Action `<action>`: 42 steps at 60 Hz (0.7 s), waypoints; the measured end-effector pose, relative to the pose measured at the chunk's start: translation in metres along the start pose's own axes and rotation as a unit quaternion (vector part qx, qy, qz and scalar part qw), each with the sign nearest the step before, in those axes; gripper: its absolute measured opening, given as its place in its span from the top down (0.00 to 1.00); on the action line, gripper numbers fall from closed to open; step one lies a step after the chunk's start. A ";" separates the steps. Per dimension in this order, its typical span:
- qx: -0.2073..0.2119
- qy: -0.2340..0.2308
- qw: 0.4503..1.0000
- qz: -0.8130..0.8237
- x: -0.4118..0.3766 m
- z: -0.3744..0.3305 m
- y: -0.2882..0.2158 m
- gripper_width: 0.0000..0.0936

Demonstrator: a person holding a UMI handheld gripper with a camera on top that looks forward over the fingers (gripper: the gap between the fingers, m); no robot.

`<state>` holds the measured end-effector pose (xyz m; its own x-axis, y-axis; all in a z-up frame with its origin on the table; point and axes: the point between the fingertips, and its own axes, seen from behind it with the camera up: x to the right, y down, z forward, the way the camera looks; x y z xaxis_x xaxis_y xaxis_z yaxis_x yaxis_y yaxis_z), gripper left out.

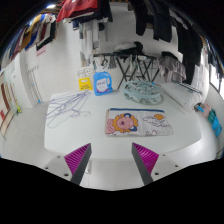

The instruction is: Fold towel

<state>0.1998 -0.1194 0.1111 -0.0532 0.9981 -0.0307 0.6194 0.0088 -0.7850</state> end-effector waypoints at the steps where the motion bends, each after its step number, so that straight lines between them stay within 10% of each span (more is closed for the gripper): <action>1: 0.003 0.000 1.000 -0.001 -0.003 0.004 -0.001 0.08; 42: 0.014 0.033 0.999 0.008 -0.017 0.231 -0.044 0.09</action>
<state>-0.0071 -0.1510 0.0034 0.0081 1.0000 -0.0039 0.5975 -0.0080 -0.8018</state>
